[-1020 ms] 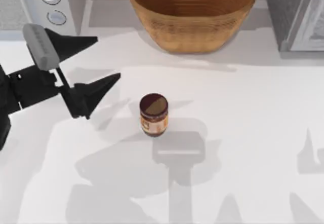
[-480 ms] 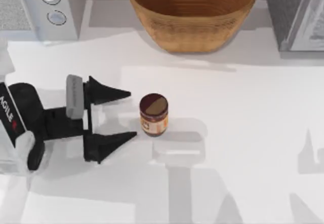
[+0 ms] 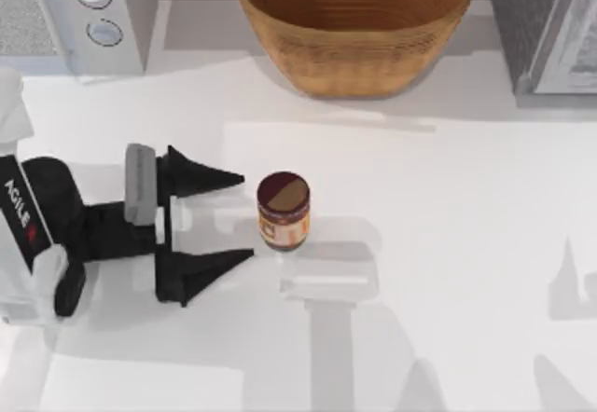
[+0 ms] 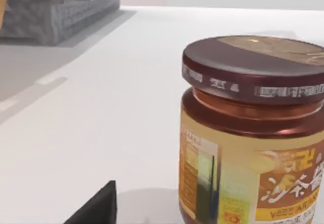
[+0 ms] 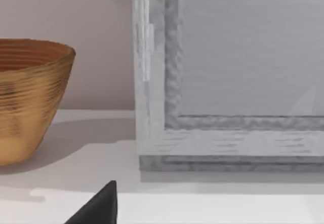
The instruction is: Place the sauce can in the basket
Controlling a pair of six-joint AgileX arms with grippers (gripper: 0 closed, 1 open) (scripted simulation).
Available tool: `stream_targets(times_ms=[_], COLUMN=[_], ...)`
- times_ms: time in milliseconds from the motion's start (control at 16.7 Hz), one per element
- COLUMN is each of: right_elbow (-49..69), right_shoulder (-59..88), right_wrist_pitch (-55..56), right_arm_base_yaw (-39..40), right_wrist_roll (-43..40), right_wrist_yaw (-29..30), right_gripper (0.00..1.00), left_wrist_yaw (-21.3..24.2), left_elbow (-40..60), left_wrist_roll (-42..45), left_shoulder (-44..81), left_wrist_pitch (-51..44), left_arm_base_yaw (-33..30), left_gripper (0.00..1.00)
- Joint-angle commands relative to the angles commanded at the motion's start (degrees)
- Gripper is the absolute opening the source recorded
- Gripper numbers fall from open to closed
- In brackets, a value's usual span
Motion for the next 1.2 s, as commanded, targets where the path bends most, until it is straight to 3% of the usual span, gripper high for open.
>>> stream_targets(times_ms=[480,780,1200], right_elbow=[0.0,0.0,0.0], right_shoulder=[0.0,0.0,0.0], right_wrist_pitch=[0.0,0.0,0.0], right_arm_base_yaw=[0.0,0.0,0.0], right_wrist_roll=[0.0,0.0,0.0], right_wrist_yaw=[0.0,0.0,0.0], right_gripper=[1.0,1.0,1.0], left_wrist_yaw=[-9.6,-10.8,-10.8], left_elbow=[5.2,5.8,5.8], left_wrist_roll=[-0.9,-1.0,-1.0], left_shoulder=[1.1,1.3,1.3], left_wrist_pitch=[-2.9,-3.3,-3.3], left_arm_base_yaw=[-10.0,-11.2,-11.2], left_gripper=[1.0,1.0,0.47])
